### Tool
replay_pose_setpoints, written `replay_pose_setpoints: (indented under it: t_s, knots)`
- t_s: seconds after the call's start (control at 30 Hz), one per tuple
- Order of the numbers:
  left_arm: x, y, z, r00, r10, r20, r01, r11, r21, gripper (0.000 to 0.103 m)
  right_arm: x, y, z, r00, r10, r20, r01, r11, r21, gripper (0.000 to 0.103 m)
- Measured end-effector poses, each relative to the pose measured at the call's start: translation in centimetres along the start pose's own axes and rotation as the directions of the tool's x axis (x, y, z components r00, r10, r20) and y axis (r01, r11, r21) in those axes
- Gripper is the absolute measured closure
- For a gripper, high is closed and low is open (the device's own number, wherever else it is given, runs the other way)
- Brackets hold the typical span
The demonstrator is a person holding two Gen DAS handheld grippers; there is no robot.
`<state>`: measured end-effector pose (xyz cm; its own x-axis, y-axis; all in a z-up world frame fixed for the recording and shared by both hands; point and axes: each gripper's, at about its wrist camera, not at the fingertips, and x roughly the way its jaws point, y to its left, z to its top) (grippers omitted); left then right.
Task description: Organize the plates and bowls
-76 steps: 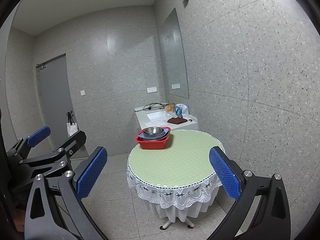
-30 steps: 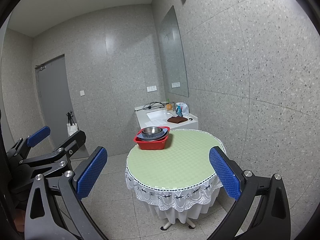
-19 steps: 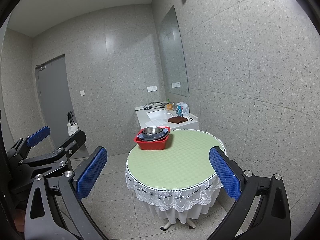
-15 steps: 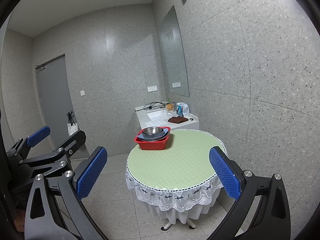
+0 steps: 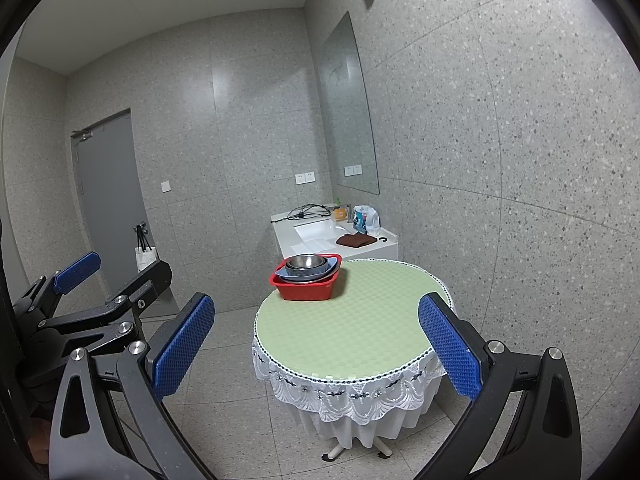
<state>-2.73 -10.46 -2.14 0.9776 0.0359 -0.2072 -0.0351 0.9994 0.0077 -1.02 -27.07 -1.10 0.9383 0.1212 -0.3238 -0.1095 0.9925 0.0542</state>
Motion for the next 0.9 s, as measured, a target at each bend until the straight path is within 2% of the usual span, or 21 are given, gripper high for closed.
replay_pose_setpoints:
  t_s: [0.9]
  knots:
    - [1.3, -0.1, 0.4, 1.000, 0.002, -0.003, -0.002, 1.000, 0.002, 0.001, 0.6, 0.0, 0.0, 1.000, -0.001, 0.000, 0.001, 1.000, 0.005, 0.000]
